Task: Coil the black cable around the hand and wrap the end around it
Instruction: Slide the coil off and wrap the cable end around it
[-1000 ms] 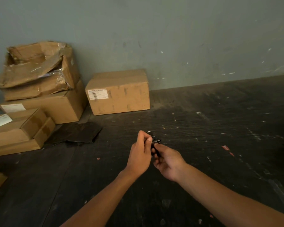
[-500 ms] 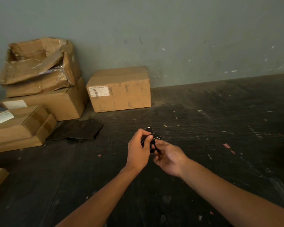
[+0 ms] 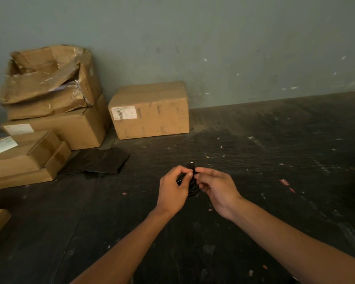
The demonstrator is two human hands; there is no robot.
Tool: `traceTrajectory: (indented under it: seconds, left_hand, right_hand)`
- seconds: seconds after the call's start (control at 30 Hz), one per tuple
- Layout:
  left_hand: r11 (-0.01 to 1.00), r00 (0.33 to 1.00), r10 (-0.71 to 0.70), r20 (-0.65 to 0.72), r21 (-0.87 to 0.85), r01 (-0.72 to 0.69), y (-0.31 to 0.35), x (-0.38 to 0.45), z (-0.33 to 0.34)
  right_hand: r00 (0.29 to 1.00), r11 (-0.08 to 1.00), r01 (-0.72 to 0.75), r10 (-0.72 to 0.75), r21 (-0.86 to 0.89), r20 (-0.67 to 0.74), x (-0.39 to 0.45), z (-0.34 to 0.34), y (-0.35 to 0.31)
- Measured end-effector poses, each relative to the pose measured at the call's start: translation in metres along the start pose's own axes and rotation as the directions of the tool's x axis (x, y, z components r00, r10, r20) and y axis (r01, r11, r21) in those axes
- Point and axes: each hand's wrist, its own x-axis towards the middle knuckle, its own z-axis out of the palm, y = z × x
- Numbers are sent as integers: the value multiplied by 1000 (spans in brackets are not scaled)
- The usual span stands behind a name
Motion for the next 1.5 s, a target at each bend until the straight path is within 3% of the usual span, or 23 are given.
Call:
traceTrajectory:
  seconds: [0.1,0.17,0.3,0.47,0.57,0.73,0.93,1.07,1.27,1.33,1.4,1.5]
  left_hand:
    - [1000,999,-12,43,19,11,-1,-2,-2]
    - [999,997,-5,79,36,2,0,-4,-2]
    - [998,992,-29,120,61,22,2,-5,-2]
    - [997,982,-74,173,13,73,7,-9,-5]
    - [996,974,-77,212,58,66,9,-6,-7]
    - [991,950,-109,293,103,82,12,-3,-11]
    - [992,939,-122,321,78,102,9,-3,-9]
    - [988,939,-144,313,-10,155,4,-4,-6]
    - [954,936,-237,261,-120,275,-2,-5,-3]
    - [893,896,-341,284,-201,403,-3,-5,-1]
    - [758,825,-454,336,-342,556,-5,-5,0]
    - [588,765,-493,414,-489,644,-7,-9,4]
  right_hand:
    - [999,999,28,-28,-17,47,-3,-4,4]
    - [994,974,112,-108,-195,30,-4,-6,8]
    - [948,816,298,-316,-495,50,-5,-7,15]
    - [890,654,394,-447,-646,90,2,-13,12]
    - [881,623,405,-463,-669,102,6,-15,12]
    - [922,699,367,-359,-614,142,4,-21,14]
    - [925,752,355,-367,-555,94,6,-19,14]
    - [942,833,297,-336,-466,0,12,-20,5]
    - [971,969,150,-181,-194,-154,18,-34,-7]
    - [972,990,106,-122,-90,-199,20,-38,-9]
    - [967,997,75,-75,-9,-243,23,-44,-9]
    - [965,999,16,-4,45,-264,22,-52,-8]
